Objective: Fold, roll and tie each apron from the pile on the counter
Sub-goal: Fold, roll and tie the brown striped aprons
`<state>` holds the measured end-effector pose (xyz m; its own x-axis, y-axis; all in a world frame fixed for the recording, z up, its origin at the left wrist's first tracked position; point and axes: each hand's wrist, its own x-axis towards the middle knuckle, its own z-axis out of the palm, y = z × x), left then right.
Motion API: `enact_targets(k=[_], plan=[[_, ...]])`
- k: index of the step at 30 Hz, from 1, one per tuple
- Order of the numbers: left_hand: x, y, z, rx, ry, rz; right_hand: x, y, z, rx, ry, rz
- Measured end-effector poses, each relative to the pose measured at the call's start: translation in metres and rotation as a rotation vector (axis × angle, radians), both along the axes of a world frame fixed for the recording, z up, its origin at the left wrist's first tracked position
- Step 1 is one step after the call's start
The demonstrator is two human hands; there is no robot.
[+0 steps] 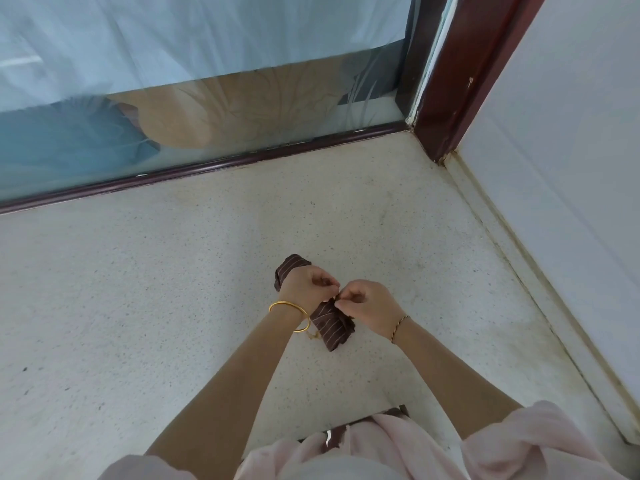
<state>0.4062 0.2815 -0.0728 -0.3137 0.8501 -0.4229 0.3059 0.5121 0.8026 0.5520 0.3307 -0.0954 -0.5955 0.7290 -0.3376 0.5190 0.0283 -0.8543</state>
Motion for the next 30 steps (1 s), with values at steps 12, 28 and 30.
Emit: enact_targets(k=[12,28,30], plan=[[0.004,-0.003,0.004,0.160,0.419,-0.349,-0.003,-0.004,0.000,-0.040,0.183,-0.123],[-0.001,-0.014,-0.020,0.112,0.802,-0.398,-0.004,0.001,-0.007,-0.328,0.205,-0.152],[-0.001,-0.014,-0.018,0.033,0.791,-0.466,-0.005,0.002,-0.005,-0.299,0.176,-0.141]])
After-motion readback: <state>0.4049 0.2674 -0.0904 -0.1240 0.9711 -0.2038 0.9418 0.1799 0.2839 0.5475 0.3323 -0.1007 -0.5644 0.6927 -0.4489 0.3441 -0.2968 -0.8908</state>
